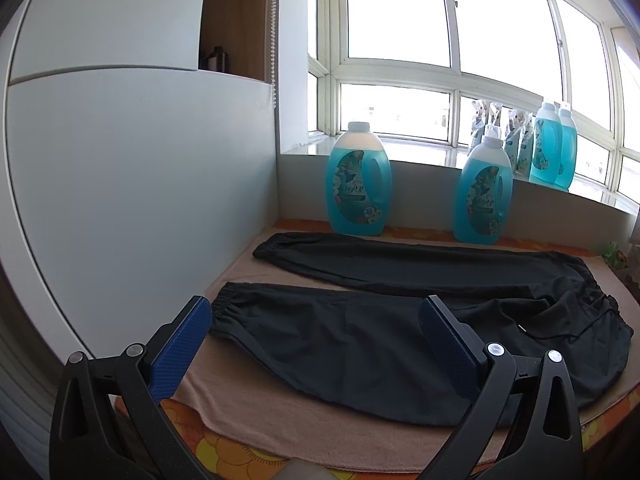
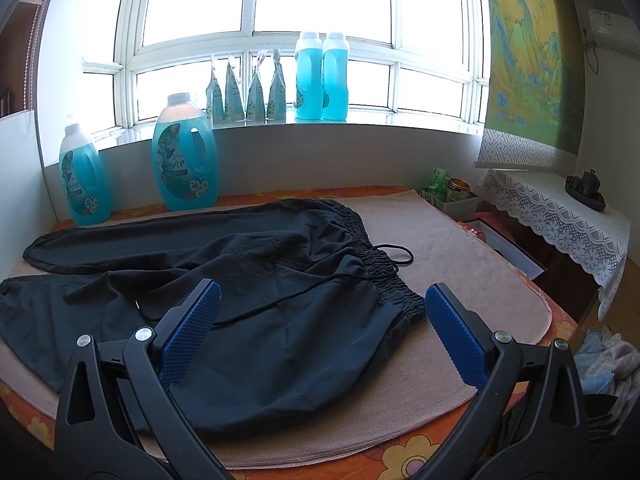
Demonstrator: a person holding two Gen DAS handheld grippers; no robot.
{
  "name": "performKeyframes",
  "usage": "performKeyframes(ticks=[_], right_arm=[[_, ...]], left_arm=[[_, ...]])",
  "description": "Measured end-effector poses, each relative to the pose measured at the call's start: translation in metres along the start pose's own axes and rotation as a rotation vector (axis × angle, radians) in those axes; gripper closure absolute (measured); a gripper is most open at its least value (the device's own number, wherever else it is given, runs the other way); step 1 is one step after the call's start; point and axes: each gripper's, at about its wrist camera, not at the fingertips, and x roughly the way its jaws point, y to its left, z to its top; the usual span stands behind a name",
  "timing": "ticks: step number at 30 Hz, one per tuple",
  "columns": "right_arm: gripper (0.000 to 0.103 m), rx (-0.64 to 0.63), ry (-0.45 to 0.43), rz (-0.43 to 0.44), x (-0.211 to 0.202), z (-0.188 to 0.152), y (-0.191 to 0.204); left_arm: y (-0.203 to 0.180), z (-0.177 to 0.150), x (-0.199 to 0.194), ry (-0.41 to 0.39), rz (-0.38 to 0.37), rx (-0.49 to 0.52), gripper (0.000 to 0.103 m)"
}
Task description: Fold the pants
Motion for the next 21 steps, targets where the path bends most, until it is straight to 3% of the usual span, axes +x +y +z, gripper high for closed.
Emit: performKeyframes(ticks=[21], right_arm=[[0.0,-0.002,-0.022,0.01,0.0004,0.0089,0.0054]], left_arm=[[-0.0039,0.0004,0.0008,-0.013,0.005,0.001,0.0]])
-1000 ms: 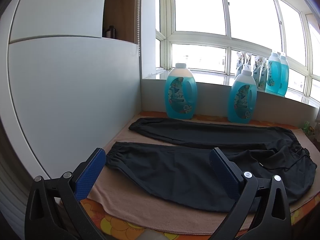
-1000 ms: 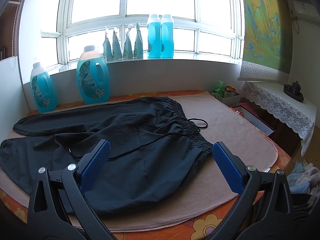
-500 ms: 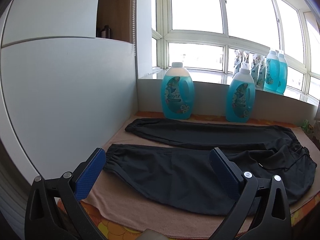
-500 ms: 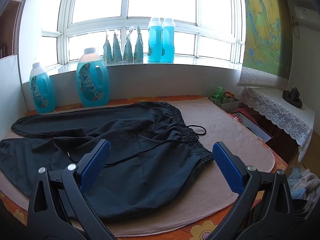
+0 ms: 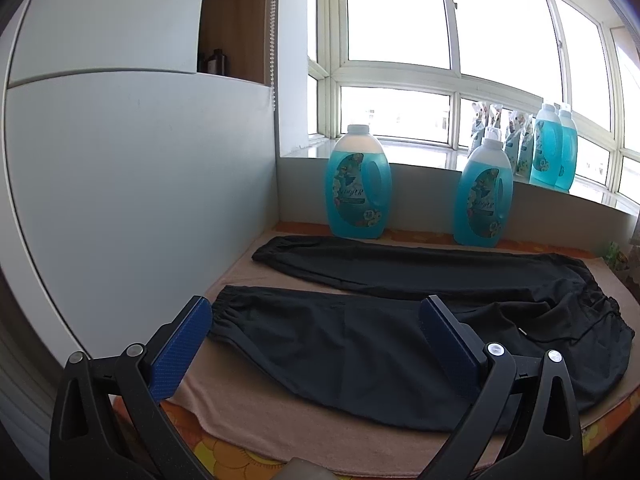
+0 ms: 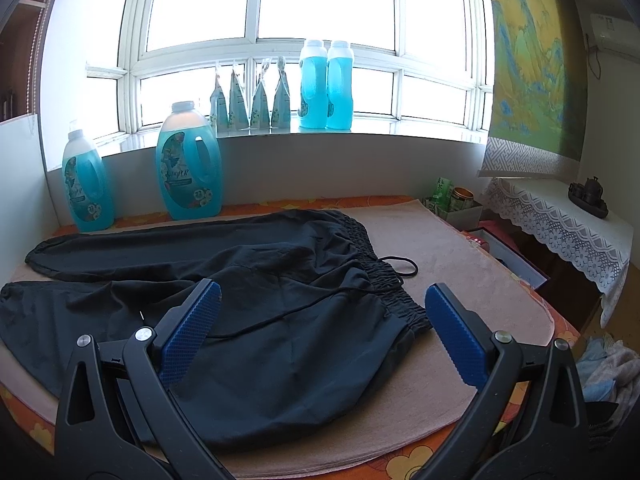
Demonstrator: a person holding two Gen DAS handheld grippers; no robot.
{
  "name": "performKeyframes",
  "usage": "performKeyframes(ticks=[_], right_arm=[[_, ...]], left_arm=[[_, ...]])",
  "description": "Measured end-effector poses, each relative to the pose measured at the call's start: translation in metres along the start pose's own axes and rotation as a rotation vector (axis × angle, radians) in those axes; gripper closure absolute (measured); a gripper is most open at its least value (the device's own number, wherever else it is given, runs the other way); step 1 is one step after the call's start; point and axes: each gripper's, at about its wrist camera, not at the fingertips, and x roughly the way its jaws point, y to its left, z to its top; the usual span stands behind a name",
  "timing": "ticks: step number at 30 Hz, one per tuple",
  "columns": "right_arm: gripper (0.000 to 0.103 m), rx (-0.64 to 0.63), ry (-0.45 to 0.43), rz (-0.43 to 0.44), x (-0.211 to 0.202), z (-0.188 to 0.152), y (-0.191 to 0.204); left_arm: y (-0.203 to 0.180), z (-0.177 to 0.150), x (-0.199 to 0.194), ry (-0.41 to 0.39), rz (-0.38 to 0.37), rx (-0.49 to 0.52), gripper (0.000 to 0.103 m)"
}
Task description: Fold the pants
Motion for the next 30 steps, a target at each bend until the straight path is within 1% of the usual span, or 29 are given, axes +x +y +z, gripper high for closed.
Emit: performKeyframes(ticks=[30], right_arm=[[0.0,0.002,-0.005,0.003,-0.0007,-0.0002,-0.0011]], left_arm=[[0.0026,-0.0019,0.0039,0.015,-0.006,-0.003,0.0]])
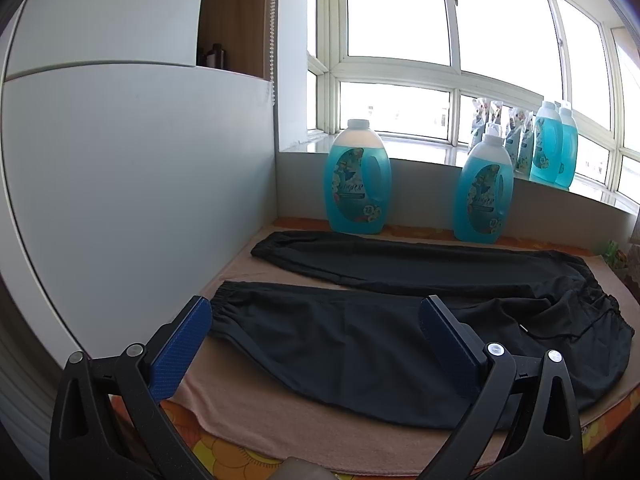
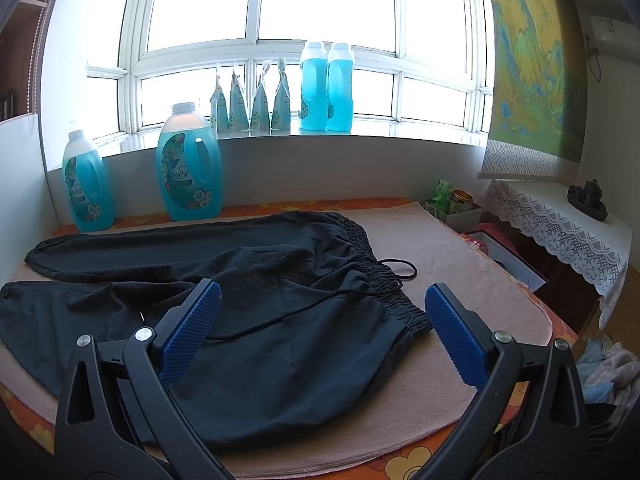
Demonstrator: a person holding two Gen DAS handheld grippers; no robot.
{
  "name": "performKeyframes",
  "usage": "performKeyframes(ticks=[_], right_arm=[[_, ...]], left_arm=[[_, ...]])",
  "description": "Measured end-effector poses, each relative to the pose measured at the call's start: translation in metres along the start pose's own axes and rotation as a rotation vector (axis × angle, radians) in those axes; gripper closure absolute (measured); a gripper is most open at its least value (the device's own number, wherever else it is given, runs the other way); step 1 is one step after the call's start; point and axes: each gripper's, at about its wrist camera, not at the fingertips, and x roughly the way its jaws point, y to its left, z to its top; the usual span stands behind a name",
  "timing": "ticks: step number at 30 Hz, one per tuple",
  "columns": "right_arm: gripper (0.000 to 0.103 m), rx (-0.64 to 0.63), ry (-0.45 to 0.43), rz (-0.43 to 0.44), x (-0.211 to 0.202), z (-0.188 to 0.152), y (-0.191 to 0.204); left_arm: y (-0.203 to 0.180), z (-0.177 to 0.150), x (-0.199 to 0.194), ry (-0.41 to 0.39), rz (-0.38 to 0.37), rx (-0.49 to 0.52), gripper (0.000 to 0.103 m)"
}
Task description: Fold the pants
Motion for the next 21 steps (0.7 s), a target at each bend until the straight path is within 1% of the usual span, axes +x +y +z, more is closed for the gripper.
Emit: performKeyframes(ticks=[10,15,18,21], right_arm=[[0.0,-0.007,0.004,0.013,0.005,0.0,0.001],[0.0,0.0,0.003,0.066,0.01,0.005,0.001],[0.0,-0.017,-0.01,0.083,0.013,0.009,0.004],[0.0,-0.037,-0.017,0.12,0.016,0.014,0.009]], left_arm=[[0.001,0.0,0.005,0.01,0.006,-0.001,0.0],[0.003,-0.002,0.01,0.025,0.01,0.013,0.0],[0.004,-0.002,0.013,0.026,0.017,0.018,0.0],[0.007,-0.001,0.019,0.03,0.016,0.014,0.0]])
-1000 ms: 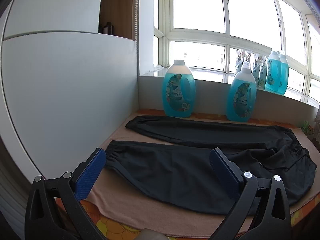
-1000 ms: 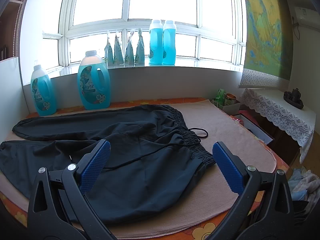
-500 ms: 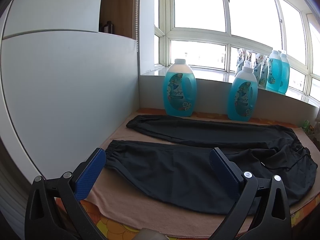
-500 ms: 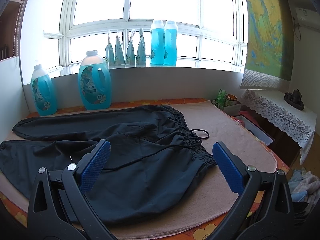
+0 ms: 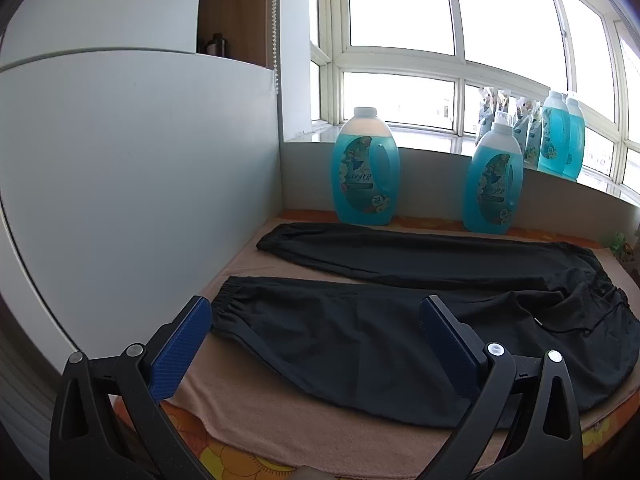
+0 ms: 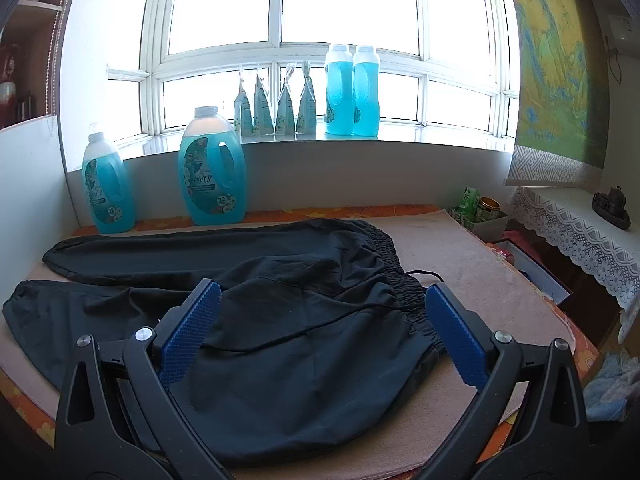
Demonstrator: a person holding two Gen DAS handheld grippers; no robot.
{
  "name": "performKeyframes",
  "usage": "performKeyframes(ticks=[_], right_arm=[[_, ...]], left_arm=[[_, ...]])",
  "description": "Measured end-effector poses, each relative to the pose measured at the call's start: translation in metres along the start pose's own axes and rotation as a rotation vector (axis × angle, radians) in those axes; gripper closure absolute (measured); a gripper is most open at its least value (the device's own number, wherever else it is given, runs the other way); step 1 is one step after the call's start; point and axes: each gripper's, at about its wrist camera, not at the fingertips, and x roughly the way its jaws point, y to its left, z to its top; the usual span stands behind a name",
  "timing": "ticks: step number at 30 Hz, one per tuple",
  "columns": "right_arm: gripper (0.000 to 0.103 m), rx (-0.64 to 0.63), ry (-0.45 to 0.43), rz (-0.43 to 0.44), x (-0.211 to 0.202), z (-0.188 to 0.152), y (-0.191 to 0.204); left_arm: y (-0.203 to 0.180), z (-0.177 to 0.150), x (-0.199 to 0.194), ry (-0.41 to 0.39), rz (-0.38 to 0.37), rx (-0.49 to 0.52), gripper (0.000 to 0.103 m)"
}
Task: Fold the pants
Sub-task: 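Close the left tool on the elastic leg cuff while the right tool grips fabric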
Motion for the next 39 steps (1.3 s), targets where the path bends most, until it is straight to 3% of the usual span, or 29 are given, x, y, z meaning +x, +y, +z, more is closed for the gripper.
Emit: performKeyframes(ticks=[5,7,11,21,24,34,39], right_arm=[[0.0,-0.055,0.009,0.068,0.013,0.011,0.01],[0.0,-0.075,0.015,0.098,0.02,0.017,0.015],[0.009,-0.126,0.021,0.157,0.034,0.03,0.027],[0.026,-0.25,0.091,0.303,0.09,0.061,0.067],[0.032,-0.291,0.119,0.33,0.111,0.069,0.082],[0.033,-0.4,0.174,0.412,0.176,0.089,0.122],[0.033,-0.48,0.206,0.431,0.211,0.098,0.141]], left_arm=[[0.008,0.001,0.012,0.002,-0.013,-0.003,0.001],[0.01,0.001,0.017,0.008,-0.022,0.008,0.007],[0.019,0.006,0.028,0.025,-0.032,0.004,0.012],[0.029,0.025,0.066,0.083,-0.055,0.041,0.04],[0.032,0.034,0.082,0.103,-0.076,0.027,0.041],[0.02,0.058,0.145,0.17,-0.092,0.062,0.062],[0.014,0.077,0.181,0.214,-0.102,0.063,0.062]])
